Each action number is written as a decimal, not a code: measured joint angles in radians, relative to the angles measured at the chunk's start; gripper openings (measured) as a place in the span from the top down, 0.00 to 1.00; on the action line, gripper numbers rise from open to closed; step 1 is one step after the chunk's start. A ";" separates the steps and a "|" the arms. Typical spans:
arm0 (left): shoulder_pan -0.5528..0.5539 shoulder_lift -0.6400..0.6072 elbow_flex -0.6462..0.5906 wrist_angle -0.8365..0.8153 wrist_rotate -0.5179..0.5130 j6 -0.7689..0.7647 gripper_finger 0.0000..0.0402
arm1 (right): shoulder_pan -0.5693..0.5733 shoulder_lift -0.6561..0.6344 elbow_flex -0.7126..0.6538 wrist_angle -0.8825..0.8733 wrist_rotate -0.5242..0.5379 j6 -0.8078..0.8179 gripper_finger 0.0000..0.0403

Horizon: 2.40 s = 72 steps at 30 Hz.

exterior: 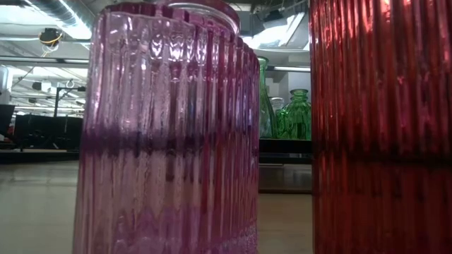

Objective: Sort vases onto shelf
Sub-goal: Put the left red vase on the shelf aligned with the other red vase

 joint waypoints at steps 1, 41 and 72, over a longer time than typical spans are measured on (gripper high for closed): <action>0.005 0.007 0.000 0.020 0.004 0.004 0.98 | 0.000 0.000 0.000 -0.003 -0.005 0.000 0.25; 0.114 0.101 -0.001 0.110 0.155 0.044 0.98 | -0.010 0.048 -0.001 -0.081 -0.081 0.055 0.48; 0.120 0.002 -0.001 0.153 -0.025 0.098 0.82 | -0.011 -0.007 0.001 -0.012 0.059 0.053 0.75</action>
